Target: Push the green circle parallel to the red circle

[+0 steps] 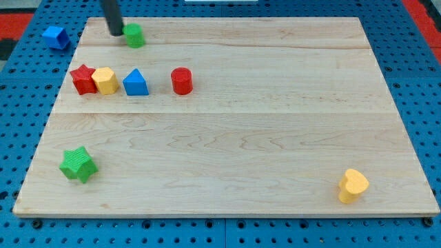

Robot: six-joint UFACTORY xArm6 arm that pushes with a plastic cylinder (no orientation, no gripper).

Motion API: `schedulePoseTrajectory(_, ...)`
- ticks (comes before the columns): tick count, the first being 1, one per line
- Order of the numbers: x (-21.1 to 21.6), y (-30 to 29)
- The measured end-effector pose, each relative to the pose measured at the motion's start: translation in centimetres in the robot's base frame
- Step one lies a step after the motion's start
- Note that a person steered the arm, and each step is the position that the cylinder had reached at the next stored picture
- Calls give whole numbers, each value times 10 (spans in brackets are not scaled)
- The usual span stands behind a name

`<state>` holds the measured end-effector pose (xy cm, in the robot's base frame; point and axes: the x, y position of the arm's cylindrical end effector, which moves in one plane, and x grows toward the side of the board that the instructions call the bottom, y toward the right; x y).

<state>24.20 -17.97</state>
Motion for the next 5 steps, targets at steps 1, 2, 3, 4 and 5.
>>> schedulePoseTrajectory(1,23,83)
schedulePoseTrajectory(2,54,155)
schedulePoseTrajectory(3,33,180)
schedulePoseTrajectory(4,38,211)
schedulePoseTrajectory(5,72,240)
